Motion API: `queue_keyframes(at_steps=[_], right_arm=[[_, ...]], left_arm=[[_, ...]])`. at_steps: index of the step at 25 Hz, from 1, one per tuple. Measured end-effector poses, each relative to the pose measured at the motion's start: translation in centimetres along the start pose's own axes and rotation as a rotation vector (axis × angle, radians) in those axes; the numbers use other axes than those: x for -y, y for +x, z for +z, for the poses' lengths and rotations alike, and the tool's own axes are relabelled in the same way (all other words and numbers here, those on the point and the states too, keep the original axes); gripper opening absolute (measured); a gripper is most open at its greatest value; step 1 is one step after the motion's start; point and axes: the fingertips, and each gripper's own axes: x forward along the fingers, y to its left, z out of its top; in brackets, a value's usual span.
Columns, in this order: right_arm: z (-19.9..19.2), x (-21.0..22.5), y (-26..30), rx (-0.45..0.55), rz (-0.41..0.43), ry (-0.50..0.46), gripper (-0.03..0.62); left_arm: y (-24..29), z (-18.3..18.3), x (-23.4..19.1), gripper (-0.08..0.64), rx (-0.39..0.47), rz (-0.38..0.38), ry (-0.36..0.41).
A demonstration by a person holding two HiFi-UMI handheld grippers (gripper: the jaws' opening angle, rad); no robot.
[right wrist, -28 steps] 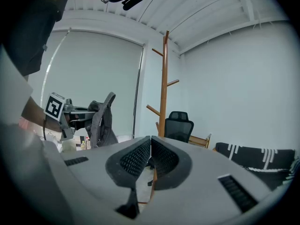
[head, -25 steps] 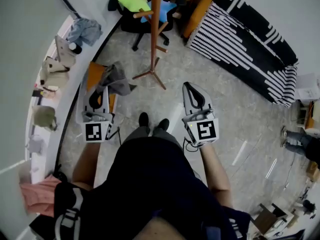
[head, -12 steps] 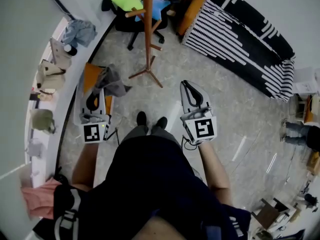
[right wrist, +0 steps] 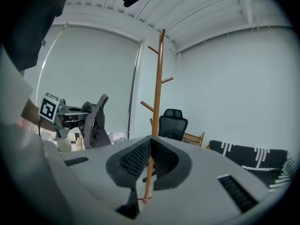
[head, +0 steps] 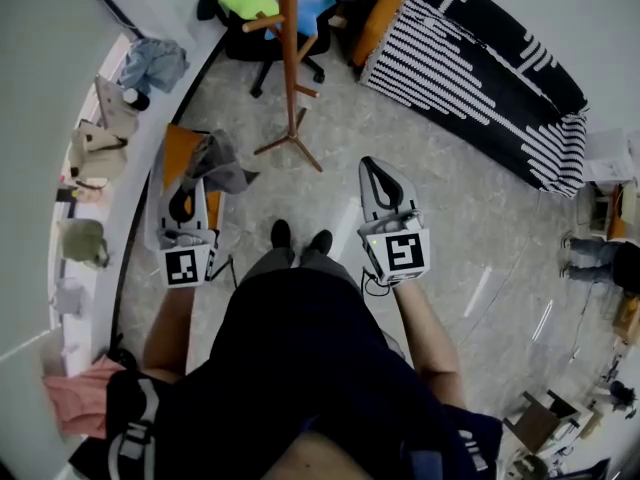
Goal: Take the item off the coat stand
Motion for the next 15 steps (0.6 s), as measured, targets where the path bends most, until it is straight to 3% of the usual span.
queue_keyframes(at_steps=[15], right_arm=[[-0.43, 0.22, 0.01, -0.022, -0.003, -0.018, 0.020]], left_arm=[[0.06, -0.41, 0.27, 0.025, -0.005, 0.001, -0.001]])
